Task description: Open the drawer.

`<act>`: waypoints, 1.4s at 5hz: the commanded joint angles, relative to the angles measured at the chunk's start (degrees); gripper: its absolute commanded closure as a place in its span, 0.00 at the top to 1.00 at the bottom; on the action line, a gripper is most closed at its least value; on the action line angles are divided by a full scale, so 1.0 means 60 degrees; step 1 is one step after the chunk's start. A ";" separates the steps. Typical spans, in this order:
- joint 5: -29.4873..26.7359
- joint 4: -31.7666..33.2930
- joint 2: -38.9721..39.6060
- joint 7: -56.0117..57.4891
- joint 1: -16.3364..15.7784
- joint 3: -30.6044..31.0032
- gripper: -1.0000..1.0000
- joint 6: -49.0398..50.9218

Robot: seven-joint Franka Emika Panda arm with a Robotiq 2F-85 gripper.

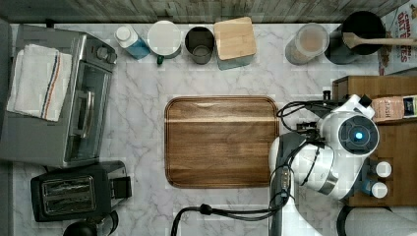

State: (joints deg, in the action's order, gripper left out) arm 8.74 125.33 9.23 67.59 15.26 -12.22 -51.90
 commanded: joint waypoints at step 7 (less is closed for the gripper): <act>-0.0834 0.0851 0.0985 -0.1092 0.0347 -0.0499 1.00 -0.1712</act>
State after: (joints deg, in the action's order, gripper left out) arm 5.88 129.14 15.82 66.81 16.83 -14.21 -63.06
